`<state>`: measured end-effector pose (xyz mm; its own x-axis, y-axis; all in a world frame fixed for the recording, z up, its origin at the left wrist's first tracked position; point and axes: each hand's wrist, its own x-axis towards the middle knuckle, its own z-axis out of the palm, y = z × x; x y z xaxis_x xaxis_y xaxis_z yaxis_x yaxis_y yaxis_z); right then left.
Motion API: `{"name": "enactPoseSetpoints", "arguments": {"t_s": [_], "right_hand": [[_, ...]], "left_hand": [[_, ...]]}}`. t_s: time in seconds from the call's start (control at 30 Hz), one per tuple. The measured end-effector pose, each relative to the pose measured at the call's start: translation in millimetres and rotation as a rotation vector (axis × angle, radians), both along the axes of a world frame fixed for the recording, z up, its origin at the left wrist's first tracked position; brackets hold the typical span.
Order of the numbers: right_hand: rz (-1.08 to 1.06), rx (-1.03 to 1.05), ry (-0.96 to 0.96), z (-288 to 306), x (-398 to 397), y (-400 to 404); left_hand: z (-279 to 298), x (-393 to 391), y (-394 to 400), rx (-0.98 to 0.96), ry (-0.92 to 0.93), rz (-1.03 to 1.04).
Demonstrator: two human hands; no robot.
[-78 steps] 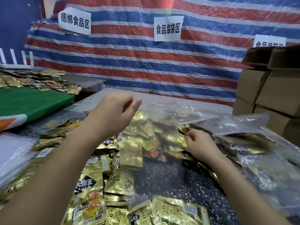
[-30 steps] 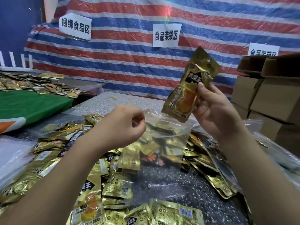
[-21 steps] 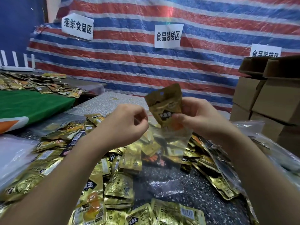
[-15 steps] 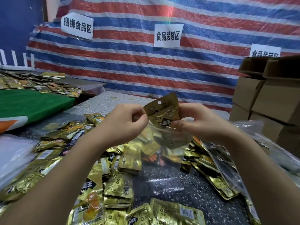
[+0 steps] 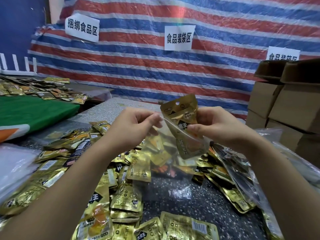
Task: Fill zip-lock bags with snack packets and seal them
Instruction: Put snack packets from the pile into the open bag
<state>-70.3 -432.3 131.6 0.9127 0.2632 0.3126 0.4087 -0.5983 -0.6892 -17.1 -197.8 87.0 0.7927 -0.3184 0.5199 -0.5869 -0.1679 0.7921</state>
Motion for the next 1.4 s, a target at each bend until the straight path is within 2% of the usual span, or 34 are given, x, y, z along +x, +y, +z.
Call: {"name": "enactPoseSetpoints", "arguments": {"t_s": [0.17,0.27,0.33,0.53,0.63,0.83,1.0,1.17,1.23,1.33,1.4], "right_hand": [[-0.029,-0.276,0.095,4,-6,9],[-0.061,-0.524,0.065,2,-6,19],[-0.093,-0.602,0.009,1,-6,24],[-0.19,-0.352,-0.169,4,-8,19],[-0.2,-0.293,-0.253,6,-10,22],[-0.184,-0.013,-0.456,11,-14,29],[-0.093,0.014,-0.613,21,-20,33],[-0.034,0.227,-0.585,24,-19,39],[-0.036,0.276,-0.503,21,-16,39],[-0.063,0.344,-0.379,9,-9,37],[-0.095,0.529,-0.292,0,-2,35]], "left_hand": [[0,-3,-3,-0.03,0.024,-0.024],[-1,-7,-6,-0.017,0.019,-0.02],[0,-10,-8,-0.012,-0.003,-0.009],[6,-13,-6,-0.087,-0.074,0.012],[8,-15,-6,-0.148,-0.098,0.038],[14,-19,-4,-0.302,-0.095,0.049],[19,-22,-2,-0.388,-0.089,0.049],[18,-25,-3,-0.39,-0.17,0.092],[19,-26,-3,-0.389,-0.226,0.102],[18,-24,-4,-0.385,-0.215,0.116],[17,-22,-3,-0.368,-0.198,0.151]]}}
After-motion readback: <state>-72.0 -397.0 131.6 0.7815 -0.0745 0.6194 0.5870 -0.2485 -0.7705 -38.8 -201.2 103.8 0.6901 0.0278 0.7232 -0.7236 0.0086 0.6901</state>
